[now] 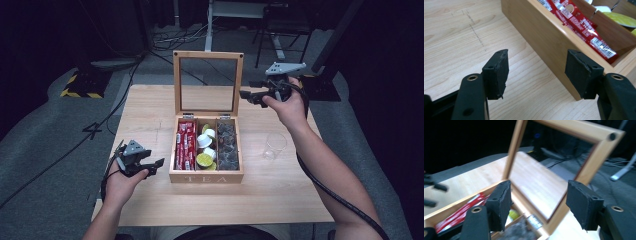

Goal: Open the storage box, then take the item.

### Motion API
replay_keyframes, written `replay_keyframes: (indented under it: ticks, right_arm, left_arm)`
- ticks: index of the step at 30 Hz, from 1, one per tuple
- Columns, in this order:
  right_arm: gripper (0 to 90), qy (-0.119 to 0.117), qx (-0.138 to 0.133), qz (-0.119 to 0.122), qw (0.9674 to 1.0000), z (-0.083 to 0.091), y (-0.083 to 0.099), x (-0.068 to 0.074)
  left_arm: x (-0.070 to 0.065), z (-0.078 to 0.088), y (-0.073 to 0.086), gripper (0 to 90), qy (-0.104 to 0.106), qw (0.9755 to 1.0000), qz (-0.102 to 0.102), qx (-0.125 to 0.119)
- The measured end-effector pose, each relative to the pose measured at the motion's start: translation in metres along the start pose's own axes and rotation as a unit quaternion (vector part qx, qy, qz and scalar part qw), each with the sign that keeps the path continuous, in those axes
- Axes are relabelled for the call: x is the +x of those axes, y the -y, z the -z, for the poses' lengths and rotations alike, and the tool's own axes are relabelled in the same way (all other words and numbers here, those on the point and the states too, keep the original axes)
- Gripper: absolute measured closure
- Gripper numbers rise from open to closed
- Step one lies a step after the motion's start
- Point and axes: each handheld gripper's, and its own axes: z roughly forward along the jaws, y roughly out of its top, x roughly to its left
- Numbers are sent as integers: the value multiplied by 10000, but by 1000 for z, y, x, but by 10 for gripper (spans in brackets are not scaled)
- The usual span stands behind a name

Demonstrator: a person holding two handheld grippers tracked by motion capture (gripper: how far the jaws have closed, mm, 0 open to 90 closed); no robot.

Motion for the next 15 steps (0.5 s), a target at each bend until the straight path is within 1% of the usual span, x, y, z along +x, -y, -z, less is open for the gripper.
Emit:
replay_keyframes:
  ticks: [3,5,6,8,9,11,14,15]
  right_arm:
    - [378,-164,96,-2,9998,3,8,11]
    - [378,-295,119,7,9995,4,14,17]
    - [377,-333,122,19,9994,6,17,20]
    - [367,-395,124,29,9991,7,23,25]
    - [356,-417,129,24,9990,8,26,27]
    - [336,-424,143,35,9990,8,35,31]
    - [335,-486,196,-15,9986,6,48,36]
    - [336,-504,222,-24,9985,6,52,37]
  left_arm:
    - [-1,-1,0,365,5,10000,21,-20]
    - [-1,-2,0,367,23,10000,-34,16]
    - [-1,-2,0,366,45,10000,-27,36]
    - [-2,-2,0,366,32,9999,-88,55]
    - [-3,-1,0,365,39,9999,-84,56]
    - [-3,0,1,363,16,9999,-134,65]
    - [-4,1,2,361,20,9998,-135,115]
    - [-3,0,2,360,5,9997,-174,145]
